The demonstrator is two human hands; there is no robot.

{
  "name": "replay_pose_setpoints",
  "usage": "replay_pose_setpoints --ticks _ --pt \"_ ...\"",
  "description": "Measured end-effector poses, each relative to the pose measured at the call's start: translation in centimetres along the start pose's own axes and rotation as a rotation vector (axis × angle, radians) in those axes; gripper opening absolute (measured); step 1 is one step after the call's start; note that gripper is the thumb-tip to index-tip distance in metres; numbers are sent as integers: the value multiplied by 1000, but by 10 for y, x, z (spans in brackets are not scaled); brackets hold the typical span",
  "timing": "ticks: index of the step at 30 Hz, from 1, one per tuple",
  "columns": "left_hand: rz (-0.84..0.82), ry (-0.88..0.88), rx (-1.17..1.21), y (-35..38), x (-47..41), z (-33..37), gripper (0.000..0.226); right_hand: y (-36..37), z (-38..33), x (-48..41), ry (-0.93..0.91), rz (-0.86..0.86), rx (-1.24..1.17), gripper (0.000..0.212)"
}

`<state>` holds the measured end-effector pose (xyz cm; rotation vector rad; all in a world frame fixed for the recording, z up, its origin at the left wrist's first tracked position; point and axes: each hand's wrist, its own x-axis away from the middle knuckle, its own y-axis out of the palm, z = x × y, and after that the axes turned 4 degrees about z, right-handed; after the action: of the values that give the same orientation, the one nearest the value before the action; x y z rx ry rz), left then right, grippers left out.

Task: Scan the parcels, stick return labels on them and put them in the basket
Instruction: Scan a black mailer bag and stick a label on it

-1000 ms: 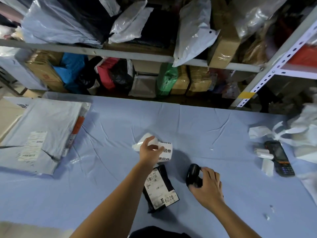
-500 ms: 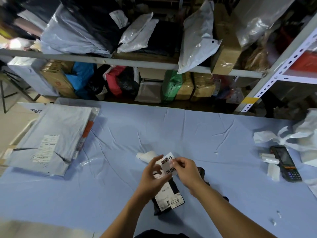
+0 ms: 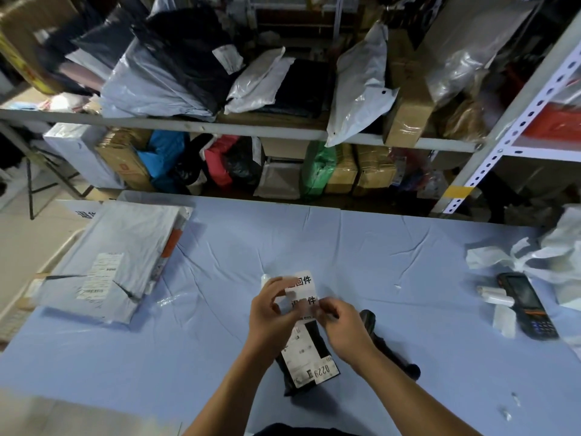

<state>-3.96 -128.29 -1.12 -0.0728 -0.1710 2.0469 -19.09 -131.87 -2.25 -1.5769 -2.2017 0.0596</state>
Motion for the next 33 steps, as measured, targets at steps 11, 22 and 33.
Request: replay_pose_setpoints --ticks 11,22,33 --pt "11 113 -177 -6 10 -2 35 -4 -8 10 -44 5 -41 10" --pt "-66 447 -624 -4 15 2 6 -6 -18 13 -63 -42 -122 17" --pt "-56 302 -538 -7 12 0 14 -12 -23 12 -292 -58 148 14"
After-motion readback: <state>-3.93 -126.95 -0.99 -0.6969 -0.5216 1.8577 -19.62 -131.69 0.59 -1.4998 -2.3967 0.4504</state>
